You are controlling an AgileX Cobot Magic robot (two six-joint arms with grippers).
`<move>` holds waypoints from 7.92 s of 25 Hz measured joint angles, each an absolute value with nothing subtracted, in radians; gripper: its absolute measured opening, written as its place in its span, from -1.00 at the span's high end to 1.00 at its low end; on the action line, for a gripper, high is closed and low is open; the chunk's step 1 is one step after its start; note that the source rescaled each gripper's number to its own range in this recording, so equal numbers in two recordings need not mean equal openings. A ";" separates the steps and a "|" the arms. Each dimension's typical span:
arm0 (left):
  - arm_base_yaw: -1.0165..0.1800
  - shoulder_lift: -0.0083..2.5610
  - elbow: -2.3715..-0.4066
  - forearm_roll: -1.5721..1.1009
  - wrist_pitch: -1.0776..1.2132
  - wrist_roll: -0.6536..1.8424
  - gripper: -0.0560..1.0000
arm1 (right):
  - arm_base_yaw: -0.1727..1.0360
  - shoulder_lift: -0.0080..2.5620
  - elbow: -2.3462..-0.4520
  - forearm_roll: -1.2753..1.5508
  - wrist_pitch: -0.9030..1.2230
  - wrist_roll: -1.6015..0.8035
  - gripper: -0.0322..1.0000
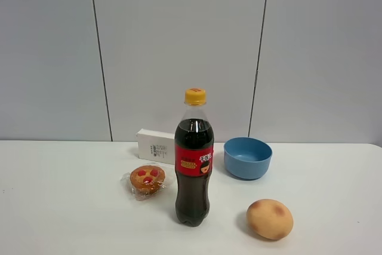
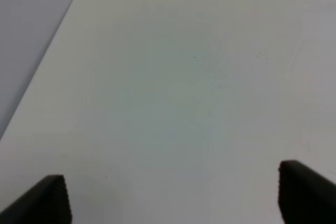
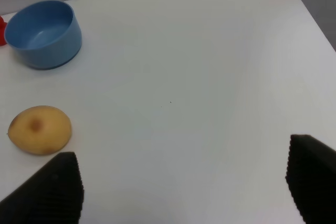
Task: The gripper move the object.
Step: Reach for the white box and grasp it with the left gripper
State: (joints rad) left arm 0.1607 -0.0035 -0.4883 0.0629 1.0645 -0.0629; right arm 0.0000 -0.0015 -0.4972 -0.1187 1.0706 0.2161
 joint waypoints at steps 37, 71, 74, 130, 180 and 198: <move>0.161 -0.003 -0.488 0.063 1.065 -0.063 -0.89 | 0.000 -0.002 -0.497 -0.119 1.071 0.216 -1.00; -0.119 1.024 -1.106 -0.159 0.794 0.986 -0.90 | 0.000 -0.002 -0.497 -0.119 1.071 0.216 -1.00; -0.124 1.156 -1.168 -0.185 0.791 1.058 -0.90 | 0.000 -0.002 -0.497 -0.119 1.071 0.216 -1.00; -0.279 2.274 -2.156 -0.529 1.024 1.846 -0.89 | 0.001 -0.002 -0.497 -0.119 1.071 0.216 -1.00; -0.279 2.514 -2.161 -0.532 0.901 1.848 -0.86 | 0.000 -0.002 -0.497 -0.119 1.071 0.216 -1.00; -0.279 2.557 -2.161 -0.577 0.867 1.889 -0.48 | 0.000 -0.002 -0.497 -0.119 1.071 0.216 -1.00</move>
